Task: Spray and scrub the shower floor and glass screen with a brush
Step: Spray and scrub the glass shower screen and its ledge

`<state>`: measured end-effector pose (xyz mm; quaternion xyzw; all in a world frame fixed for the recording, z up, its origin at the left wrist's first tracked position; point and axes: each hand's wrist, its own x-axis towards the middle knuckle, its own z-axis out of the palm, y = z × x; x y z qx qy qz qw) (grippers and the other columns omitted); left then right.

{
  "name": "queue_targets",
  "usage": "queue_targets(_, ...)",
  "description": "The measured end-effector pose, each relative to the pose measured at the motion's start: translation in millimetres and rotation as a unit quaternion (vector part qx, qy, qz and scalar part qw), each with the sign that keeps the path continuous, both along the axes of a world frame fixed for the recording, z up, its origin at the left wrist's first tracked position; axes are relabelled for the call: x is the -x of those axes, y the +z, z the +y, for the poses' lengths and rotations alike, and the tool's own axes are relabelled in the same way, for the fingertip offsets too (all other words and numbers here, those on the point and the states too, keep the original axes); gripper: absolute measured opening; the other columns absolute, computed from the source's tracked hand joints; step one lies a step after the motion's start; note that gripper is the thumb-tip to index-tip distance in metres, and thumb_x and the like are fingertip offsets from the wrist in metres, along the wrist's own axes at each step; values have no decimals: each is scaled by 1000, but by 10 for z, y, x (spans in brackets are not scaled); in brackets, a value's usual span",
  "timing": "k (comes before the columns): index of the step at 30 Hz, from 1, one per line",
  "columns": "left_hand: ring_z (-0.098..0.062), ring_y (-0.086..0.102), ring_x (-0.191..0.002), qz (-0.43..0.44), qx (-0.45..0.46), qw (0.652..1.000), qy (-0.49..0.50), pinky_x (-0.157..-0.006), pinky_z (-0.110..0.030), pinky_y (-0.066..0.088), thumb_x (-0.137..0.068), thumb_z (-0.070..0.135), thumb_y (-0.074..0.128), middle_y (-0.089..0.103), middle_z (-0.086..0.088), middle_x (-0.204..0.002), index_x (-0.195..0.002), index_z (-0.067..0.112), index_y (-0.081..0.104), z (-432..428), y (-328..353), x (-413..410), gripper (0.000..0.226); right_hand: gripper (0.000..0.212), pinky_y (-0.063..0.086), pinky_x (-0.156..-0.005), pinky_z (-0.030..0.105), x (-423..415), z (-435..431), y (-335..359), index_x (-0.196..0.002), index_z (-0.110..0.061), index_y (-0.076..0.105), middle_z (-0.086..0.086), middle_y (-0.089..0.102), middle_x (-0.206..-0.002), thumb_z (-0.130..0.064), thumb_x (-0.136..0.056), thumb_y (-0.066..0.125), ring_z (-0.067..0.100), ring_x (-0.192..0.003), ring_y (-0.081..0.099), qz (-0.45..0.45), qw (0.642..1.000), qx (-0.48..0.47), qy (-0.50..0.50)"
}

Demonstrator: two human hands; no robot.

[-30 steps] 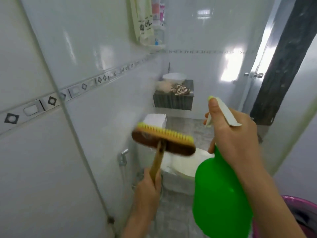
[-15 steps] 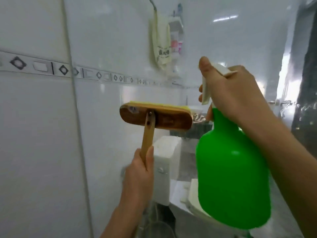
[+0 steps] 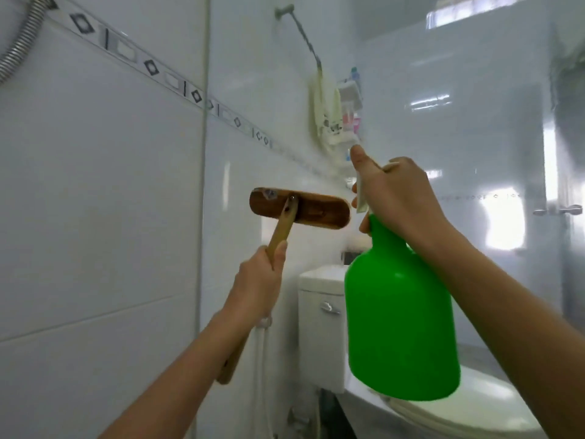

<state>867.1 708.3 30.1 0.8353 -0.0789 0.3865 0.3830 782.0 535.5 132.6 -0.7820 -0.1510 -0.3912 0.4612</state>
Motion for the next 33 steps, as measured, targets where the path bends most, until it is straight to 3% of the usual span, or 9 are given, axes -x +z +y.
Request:
queue_targets(2,-12,51,-58,-20,7,1000,14,-50,-23,41,-96,56,23,55,-2,-74,-90,15,51,132,597,-176,50,54,51,-48,25,-13,70,92,-87,-5,65,10,71,-91,-52,-102,42,15,-32,61,6,1000,19,-13)
queue_targets(6,-18,49,-53,-18,54,998,30,-43,-27,44,-95,61,20,52,-5,-70,-96,9,51,437,1381,-396,60,47,40,-32,13,-93,141,240,-104,-6,63,10,66,-99,-50,-102,45,12,-29,59,3,1000,-2,-10)
queue_targets(9,-20,53,-57,9,28,999,28,-52,-30,48,-94,61,22,57,-5,-74,-92,13,54,529,746,-411,58,43,38,-32,13,-143,152,174,-85,-12,59,8,64,-87,-49,-102,44,14,-29,59,-8,1000,-8,-6)
queue_targets(13,-10,52,-61,71,-11,997,3,-56,-24,46,-94,58,24,56,2,-75,-89,19,51,553,-204,-197,48,59,48,-47,23,-225,321,155,-96,5,64,16,70,-92,-50,-101,44,15,-31,60,1,1000,11,-14)
queue_targets(16,-14,49,-54,26,1,1000,17,-48,-25,43,-95,60,22,52,-1,-68,-80,19,47,723,313,-403,50,51,40,-33,15,-242,430,238,-83,-5,60,9,65,-84,-50,-101,46,14,-29,58,-11,1000,0,-8)
queue_targets(19,-16,46,-49,10,108,994,16,-44,-26,43,-94,62,21,49,-4,-65,-77,16,46,937,801,-603,54,52,40,-32,14,-250,460,254,-73,-6,58,9,61,-68,-48,-101,47,14,-28,57,-18,1000,-19,4)
queue_targets(23,-12,41,-47,39,147,987,-46,-42,-25,40,-93,60,24,45,-2,-62,-79,17,44,755,209,-554,49,50,45,-35,16,-231,373,169,-95,-4,66,10,66,-73,-50,-101,47,15,-30,59,-6,1000,-16,5)
queue_targets(26,-8,43,-50,57,123,989,-57,-44,-20,38,-94,55,26,47,0,-65,-81,18,47,496,-259,-371,44,51,46,-36,17,-189,273,197,-97,-4,67,10,70,-82,-51,-101,47,13,-30,59,-11,1000,2,-13)
queue_targets(33,-20,51,-51,34,136,990,4,-47,-29,48,-95,60,19,54,-8,-68,-93,6,54,720,1148,-420,64,57,58,-53,34,6,120,474,-105,0,69,13,73,-86,-52,-100,46,21,-38,63,-63,997,-15,-44)
